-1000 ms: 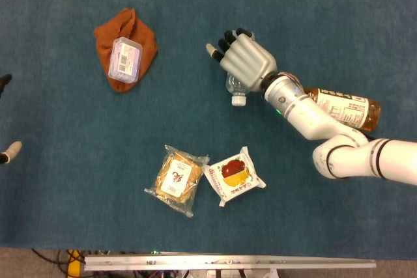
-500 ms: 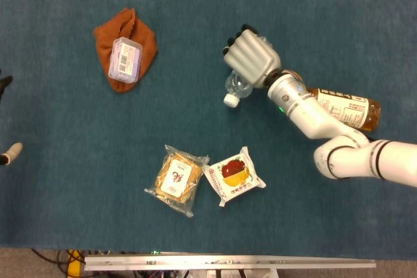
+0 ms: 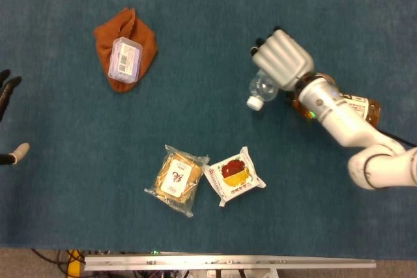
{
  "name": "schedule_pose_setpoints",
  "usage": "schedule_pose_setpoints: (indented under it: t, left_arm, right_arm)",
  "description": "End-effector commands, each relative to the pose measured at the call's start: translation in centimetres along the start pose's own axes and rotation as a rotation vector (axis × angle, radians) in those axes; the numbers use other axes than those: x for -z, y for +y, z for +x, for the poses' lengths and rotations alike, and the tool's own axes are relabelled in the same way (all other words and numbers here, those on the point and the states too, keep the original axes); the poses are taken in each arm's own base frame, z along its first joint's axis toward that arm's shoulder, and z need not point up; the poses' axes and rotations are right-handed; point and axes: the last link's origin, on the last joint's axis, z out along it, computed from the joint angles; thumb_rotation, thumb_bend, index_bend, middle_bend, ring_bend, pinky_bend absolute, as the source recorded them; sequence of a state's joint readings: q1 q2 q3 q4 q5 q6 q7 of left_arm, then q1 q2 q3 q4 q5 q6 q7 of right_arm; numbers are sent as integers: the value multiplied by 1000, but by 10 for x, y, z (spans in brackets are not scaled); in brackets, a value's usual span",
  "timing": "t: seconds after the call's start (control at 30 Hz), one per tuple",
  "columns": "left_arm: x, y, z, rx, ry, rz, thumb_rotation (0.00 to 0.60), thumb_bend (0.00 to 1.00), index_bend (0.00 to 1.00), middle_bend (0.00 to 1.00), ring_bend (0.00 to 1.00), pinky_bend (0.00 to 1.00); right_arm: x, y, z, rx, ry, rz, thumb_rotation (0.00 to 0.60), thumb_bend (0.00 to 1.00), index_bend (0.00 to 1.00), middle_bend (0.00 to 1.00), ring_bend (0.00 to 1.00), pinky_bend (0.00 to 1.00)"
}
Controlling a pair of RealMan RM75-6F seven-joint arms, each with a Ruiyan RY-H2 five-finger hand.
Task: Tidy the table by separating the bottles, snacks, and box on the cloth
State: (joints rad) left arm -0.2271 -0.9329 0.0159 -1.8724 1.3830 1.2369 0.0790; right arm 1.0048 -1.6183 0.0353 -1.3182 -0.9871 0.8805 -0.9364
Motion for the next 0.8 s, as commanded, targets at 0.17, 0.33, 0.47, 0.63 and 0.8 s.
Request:
schedule_pose_setpoints:
  t: [0.17, 0.33, 0.47, 0.63, 0.8]
  left_arm:
    - [-3, 5, -3, -2, -9, -14, 600, 204, 0, 0, 0, 151]
    - [-3, 6, -2, -5, -6, -16, 600, 204, 0, 0, 0, 151]
    - [-2, 5, -2, -8, -10, -10, 600, 204, 0, 0, 0, 151]
    - [-3, 6, -3, -7, -12, -10, 600, 204, 0, 0, 0, 151]
    - [-3, 7, -4, -10, -15, -15, 600, 204, 0, 0, 0, 151]
  right_arm:
    - [17, 9, -14, -6, -73, -19, 600, 98, 559, 524, 520, 492]
    - [15, 6, -16, -17, -102, -14, 600, 104, 422, 467, 463, 492]
    - [14, 7, -15, -31, -113, -16, 600, 109, 352, 438, 438, 492]
    - [14, 9, -13, -45, -122, -19, 600, 110, 291, 421, 415, 493]
    - [16, 10, -11, -64, -113, -17, 600, 110, 276, 420, 414, 493]
